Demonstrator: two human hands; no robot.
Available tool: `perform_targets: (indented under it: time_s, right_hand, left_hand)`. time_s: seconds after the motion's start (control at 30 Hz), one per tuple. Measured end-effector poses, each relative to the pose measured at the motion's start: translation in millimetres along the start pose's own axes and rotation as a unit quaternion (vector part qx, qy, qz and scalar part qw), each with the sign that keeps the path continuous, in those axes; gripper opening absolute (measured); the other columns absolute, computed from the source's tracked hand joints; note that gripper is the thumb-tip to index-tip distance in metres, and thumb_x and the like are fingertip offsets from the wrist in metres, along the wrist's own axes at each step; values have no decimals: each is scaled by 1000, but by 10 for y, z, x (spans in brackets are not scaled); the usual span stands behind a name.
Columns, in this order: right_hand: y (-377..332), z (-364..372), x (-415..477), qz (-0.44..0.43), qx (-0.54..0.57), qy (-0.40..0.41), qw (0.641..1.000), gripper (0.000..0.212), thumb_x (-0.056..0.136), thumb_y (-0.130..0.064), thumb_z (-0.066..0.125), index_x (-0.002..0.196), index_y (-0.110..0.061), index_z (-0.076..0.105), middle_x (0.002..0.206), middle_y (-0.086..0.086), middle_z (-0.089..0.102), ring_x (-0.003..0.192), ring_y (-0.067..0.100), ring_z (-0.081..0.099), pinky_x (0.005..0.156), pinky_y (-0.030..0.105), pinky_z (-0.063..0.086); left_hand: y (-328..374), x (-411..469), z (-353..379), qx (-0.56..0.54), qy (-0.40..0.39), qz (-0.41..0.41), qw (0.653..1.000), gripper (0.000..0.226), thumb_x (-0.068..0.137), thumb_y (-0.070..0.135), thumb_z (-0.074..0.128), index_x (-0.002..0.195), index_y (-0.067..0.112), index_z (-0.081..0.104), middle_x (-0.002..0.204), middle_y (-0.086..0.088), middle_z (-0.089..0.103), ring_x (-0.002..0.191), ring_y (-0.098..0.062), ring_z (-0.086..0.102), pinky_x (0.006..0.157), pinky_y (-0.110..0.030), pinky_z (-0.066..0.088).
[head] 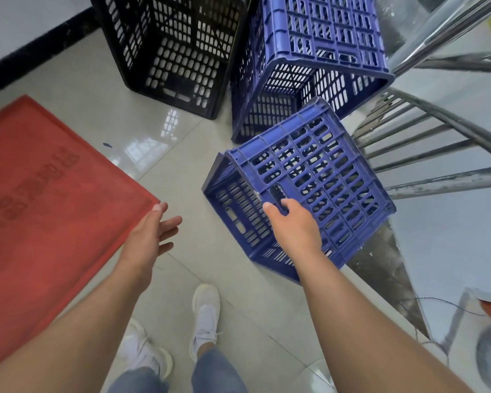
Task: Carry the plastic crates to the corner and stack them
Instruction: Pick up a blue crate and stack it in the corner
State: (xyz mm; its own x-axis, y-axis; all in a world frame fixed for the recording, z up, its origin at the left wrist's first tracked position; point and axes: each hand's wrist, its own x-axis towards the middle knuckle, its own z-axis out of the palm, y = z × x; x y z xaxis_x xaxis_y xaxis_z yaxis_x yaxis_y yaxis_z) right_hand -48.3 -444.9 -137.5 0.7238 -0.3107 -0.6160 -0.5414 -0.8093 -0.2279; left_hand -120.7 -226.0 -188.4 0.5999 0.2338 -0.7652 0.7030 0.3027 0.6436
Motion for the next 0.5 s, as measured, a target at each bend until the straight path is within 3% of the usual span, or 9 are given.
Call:
perform_targets:
  time_s: [0.2,0.5]
  right_hand:
    - [34,209,97,-17,-27,-4,999,63,94,-59,35,146,-25,33,143,12,43,130,32,41,106,49,34]
    - [54,297,141,-63,-30,50,996,59,97,-55,34,147,-25,33,133,16,47,125,34,42,104,43,28]
  left_hand:
    - [-129,64,-30,6,6,-4,1000,38,99,47,33,131,33,49,115,1,69,110,-16,61,90,-38,47]
    - [-284,153,-17,15,16,-11,1000,42,100,46,33,135,29,49,119,-3,67,113,-19,60,95,-40,46]
